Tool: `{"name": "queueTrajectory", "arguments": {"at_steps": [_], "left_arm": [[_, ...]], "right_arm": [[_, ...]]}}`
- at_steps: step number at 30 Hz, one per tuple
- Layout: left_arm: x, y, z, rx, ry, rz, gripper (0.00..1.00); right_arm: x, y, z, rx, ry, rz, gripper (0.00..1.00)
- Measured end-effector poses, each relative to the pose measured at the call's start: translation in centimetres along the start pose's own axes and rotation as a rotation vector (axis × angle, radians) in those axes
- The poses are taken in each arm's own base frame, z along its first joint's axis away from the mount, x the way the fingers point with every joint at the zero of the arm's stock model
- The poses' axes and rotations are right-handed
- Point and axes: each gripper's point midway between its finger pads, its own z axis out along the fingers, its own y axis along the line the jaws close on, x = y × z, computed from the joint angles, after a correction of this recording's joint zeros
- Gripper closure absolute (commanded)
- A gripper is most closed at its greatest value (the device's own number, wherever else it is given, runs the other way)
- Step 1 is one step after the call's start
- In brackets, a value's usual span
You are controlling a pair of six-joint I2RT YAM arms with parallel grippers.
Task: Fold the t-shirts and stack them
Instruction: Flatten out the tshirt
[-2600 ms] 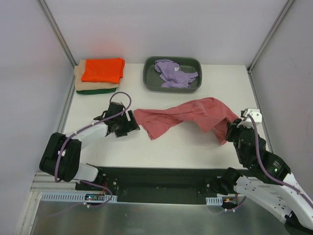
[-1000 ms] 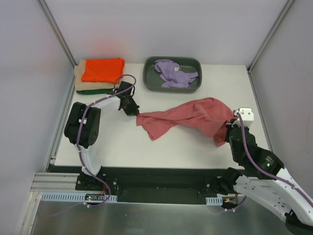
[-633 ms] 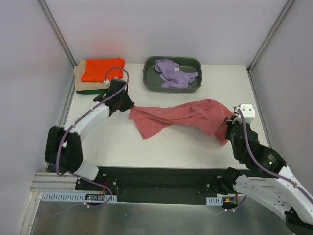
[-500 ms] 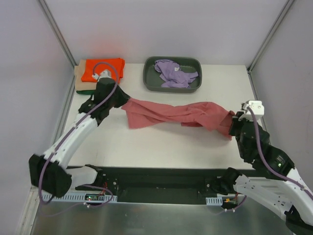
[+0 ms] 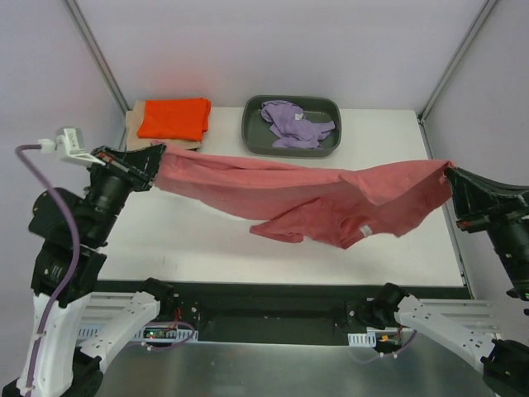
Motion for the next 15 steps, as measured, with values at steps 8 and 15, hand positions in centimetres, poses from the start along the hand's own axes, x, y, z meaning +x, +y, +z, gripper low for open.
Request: {"name": "queueTrajectory", "arguments": {"at_steps": [8, 15], "left_arm": [[-0.4, -0.4, -0.3, 0.01, 0.004, 0.038, 1.0], [5.9, 6.2, 8.7, -0.255, 0.202, 0.114, 1.0]], "right_arm": [[0.6, 1.1, 0.6, -0.053, 0.02, -0.028, 0.99], [7.0, -1.8, 7.4, 0.256, 0.219, -0.311, 0.99]]}}
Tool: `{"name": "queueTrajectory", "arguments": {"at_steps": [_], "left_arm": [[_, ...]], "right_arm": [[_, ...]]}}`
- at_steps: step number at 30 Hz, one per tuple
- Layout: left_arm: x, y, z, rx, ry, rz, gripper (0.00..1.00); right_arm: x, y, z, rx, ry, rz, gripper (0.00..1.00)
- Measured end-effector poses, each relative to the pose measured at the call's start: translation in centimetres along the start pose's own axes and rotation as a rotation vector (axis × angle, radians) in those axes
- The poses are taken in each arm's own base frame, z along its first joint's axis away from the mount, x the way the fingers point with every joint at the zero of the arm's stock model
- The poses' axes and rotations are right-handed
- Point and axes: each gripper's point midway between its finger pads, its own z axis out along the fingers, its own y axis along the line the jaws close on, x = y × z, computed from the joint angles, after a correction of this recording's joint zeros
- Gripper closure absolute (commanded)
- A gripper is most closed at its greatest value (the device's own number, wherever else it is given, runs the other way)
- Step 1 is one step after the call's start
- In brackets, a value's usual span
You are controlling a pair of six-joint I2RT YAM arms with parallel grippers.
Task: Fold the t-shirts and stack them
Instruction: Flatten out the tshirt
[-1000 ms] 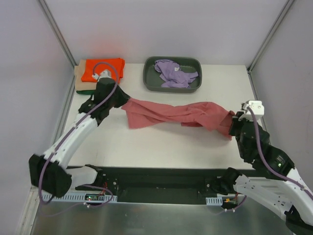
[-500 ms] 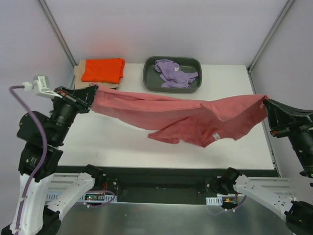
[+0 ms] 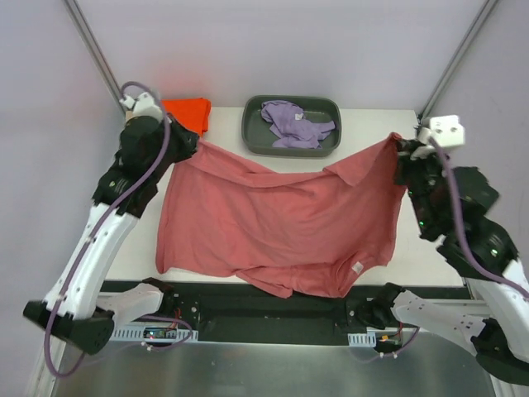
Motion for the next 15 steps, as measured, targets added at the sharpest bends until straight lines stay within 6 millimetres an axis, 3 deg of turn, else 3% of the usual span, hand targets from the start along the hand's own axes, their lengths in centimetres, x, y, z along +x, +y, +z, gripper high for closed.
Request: {"name": "queueTrajectory", "arguments": {"at_steps": [3, 7, 10, 12, 15], "left_arm": [[3.3, 1.7, 3.6, -0.079, 0.111, 0.033, 1.0], [8.2, 4.2, 5.1, -0.13, 0.228, 0.05, 1.0], [13.4, 6.7, 5.7, -0.163, 0.349, 0.053, 1.0], [18.2, 8.8, 5.9, -0.195, 0.473, 0.046, 1.0], [24.2, 11.8, 4.4, -0.256, 0.633, 0.014, 1.0]], "right_arm": [[2.1, 0.6, 2.5, 0.066, 0.064, -0.093, 0.99], [7.3, 0.3, 4.1, 0.131, 0.162, -0.153, 0.99], [14.1, 0.3, 4.6, 0.163, 0.279, -0.169, 0.99], [19.2, 0.5, 4.4, 0.169, 0.375, -0.182, 1.0], [25.1, 0.5, 3.2, 0.174, 0.501, -0.201, 0.99]]}}
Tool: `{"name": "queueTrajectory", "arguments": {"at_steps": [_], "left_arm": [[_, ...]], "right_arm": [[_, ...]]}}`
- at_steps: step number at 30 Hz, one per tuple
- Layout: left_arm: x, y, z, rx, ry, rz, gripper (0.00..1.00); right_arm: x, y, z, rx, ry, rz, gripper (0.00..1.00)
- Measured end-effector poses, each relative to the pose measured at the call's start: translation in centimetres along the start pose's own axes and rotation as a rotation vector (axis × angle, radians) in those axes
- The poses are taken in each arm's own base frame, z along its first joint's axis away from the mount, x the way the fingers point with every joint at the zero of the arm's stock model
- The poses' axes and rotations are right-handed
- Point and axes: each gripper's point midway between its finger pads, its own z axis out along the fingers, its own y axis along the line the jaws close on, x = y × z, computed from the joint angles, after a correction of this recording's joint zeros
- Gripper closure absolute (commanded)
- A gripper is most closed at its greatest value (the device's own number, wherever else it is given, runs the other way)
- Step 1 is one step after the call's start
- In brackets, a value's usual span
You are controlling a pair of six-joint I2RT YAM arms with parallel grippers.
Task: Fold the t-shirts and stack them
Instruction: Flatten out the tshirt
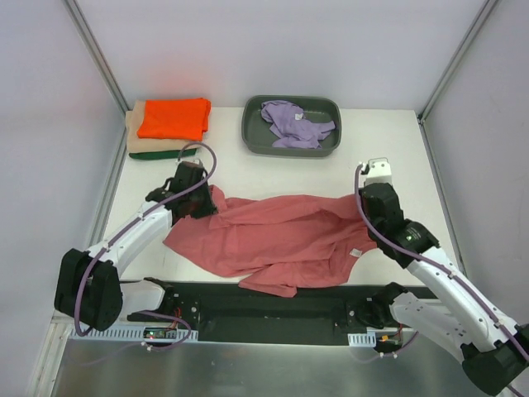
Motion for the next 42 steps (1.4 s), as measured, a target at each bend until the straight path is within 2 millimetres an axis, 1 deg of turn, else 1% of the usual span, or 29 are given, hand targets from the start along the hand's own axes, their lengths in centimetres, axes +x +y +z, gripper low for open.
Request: {"name": "queueTrajectory", "arguments": {"at_steps": [1, 2, 4, 5, 7, 9, 12, 14, 17, 18, 20, 21, 22, 23, 24, 26, 30, 31, 33, 36, 38, 40, 42], "left_arm": [[1.7, 0.9, 0.4, -0.012, 0.043, -0.011, 1.0], [3.0, 1.5, 0.6, -0.02, 0.07, -0.024, 1.0], [4.3, 2.1, 0.4, -0.017, 0.087, -0.041, 1.0], [4.5, 2.2, 0.2, -0.011, 0.084, -0.049, 1.0], [4.4, 2.1, 0.0, -0.001, 0.07, -0.055, 1.0], [4.1, 1.9, 0.2, 0.006, 0.06, -0.056, 1.0], [4.0, 1.8, 1.3, -0.015, 0.085, -0.055, 1.0], [3.6, 1.6, 2.3, -0.035, 0.107, -0.054, 1.0], [1.4, 0.7, 4.2, -0.061, 0.1, -0.043, 1.0], [0.6, 0.4, 4.9, -0.064, 0.096, -0.038, 0.98], [-0.8, -0.1, 6.1, -0.069, 0.09, -0.031, 0.89], [-1.7, -0.3, 6.9, -0.066, 0.087, -0.027, 0.82], [-2.3, -0.5, 7.6, -0.06, 0.09, -0.026, 0.7], [-2.7, -0.7, 8.3, -0.053, 0.096, -0.027, 0.54], [-3.1, -0.8, 8.9, -0.044, 0.103, -0.027, 0.48], [-3.0, -0.7, 9.6, -0.029, 0.123, -0.023, 0.37], [-2.3, -0.2, 9.1, -0.024, 0.138, -0.026, 0.2], [-1.8, 0.1, 8.6, -0.023, 0.136, -0.026, 0.16], [-0.7, 0.7, 7.3, -0.021, 0.127, -0.036, 0.12], [1.6, 2.2, 4.6, -0.017, 0.101, -0.062, 0.13], [2.8, 2.9, 3.4, -0.014, 0.083, -0.075, 0.19], [3.6, 3.5, 2.9, -0.012, 0.07, -0.089, 0.24], [4.0, 3.8, 3.0, -0.013, 0.073, -0.096, 0.3]], "right_arm": [[0.9, 0.1, 0.1, 0.001, 0.019, 0.001, 0.99], [1.5, 0.0, 0.1, 0.002, 0.028, 0.011, 0.99], [1.8, -0.3, -0.3, 0.004, 0.013, 0.055, 0.99], [1.8, -0.5, -0.6, 0.005, -0.001, 0.079, 0.99], [1.8, -0.9, -1.0, 0.007, -0.023, 0.122, 0.99], [2.0, -1.3, -1.2, 0.015, -0.029, 0.145, 0.99], [2.7, -1.3, -0.8, 0.031, -0.006, 0.148, 0.99], [3.1, -1.4, -0.5, 0.041, 0.013, 0.144, 0.99], [3.6, -1.4, 0.0, 0.056, 0.04, 0.136, 0.99], [3.8, -1.5, 0.1, 0.06, 0.047, 0.135, 0.99], [4.0, -1.5, 0.3, 0.067, 0.059, 0.133, 0.99], [4.1, -1.5, 0.4, 0.071, 0.066, 0.132, 0.99], [4.2, -1.5, 0.5, 0.073, 0.071, 0.131, 0.99], [4.3, -1.5, 0.7, 0.076, 0.078, 0.128, 0.99], [4.4, -1.5, 0.7, 0.077, 0.082, 0.127, 0.99], [4.5, -1.5, 0.8, 0.076, 0.086, 0.13, 0.99], [4.4, -1.3, 0.7, 0.064, 0.082, 0.141, 0.99], [4.4, -1.3, 0.7, 0.063, 0.08, 0.144, 0.99], [4.4, -1.3, 0.7, 0.061, 0.077, 0.149, 0.99], [4.7, -1.3, 0.7, 0.058, 0.081, 0.151, 0.99], [4.9, -1.1, 0.7, 0.054, 0.086, 0.15, 0.99], [5.1, -1.0, 0.7, 0.047, 0.091, 0.148, 0.99], [5.1, -0.9, 0.7, 0.042, 0.092, 0.148, 0.99]]}}
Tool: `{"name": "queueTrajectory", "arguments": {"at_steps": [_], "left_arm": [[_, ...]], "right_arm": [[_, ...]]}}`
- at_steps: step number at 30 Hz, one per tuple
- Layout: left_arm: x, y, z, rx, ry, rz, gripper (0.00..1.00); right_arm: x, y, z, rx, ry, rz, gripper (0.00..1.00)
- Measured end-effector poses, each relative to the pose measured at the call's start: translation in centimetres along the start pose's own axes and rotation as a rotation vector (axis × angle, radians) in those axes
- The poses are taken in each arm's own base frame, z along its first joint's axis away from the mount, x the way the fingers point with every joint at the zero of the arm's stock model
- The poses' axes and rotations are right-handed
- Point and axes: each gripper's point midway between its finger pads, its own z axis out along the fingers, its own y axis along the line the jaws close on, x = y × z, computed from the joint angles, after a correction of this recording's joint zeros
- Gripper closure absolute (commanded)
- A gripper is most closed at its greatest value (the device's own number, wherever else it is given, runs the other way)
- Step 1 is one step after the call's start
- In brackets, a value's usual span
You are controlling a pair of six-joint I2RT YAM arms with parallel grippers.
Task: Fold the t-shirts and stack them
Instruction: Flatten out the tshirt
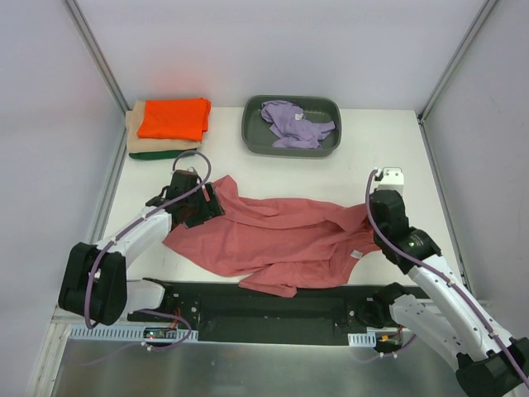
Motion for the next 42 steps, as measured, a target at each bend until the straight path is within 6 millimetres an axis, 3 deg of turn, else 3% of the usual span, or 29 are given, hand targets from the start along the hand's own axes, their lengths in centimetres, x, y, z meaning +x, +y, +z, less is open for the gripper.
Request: {"name": "queueTrajectory", "arguments": {"at_steps": [7, 20, 28, 33, 39, 42], "left_arm": [[0.1, 0.2, 2.1, -0.003, 0.038, -0.035, 0.54], [-1.0, -0.1, 5.4, -0.034, 0.098, -0.055, 0.67], [-1.4, -0.7, 6.0, -0.024, 0.11, -0.056, 0.79], [-1.7, -0.8, 6.2, -0.023, 0.109, -0.055, 0.8], [-2.0, -1.0, 6.1, -0.024, 0.099, -0.052, 0.99], [-2.8, -1.5, 6.0, -0.012, 0.085, -0.044, 1.0]], "right_arm": [[0.0, 0.0, 0.0, 0.001, 0.0, 0.004, 0.99], [-0.2, -0.3, -0.2, 0.004, -0.011, 0.015, 1.0], [0.0, -0.2, -0.1, 0.005, -0.001, 0.008, 0.99], [0.1, -0.2, 0.0, 0.007, 0.004, 0.006, 0.99], [0.1, -0.2, 0.1, 0.008, 0.006, 0.004, 0.99], [0.2, -0.3, 0.1, 0.01, 0.007, 0.004, 0.99]]}}
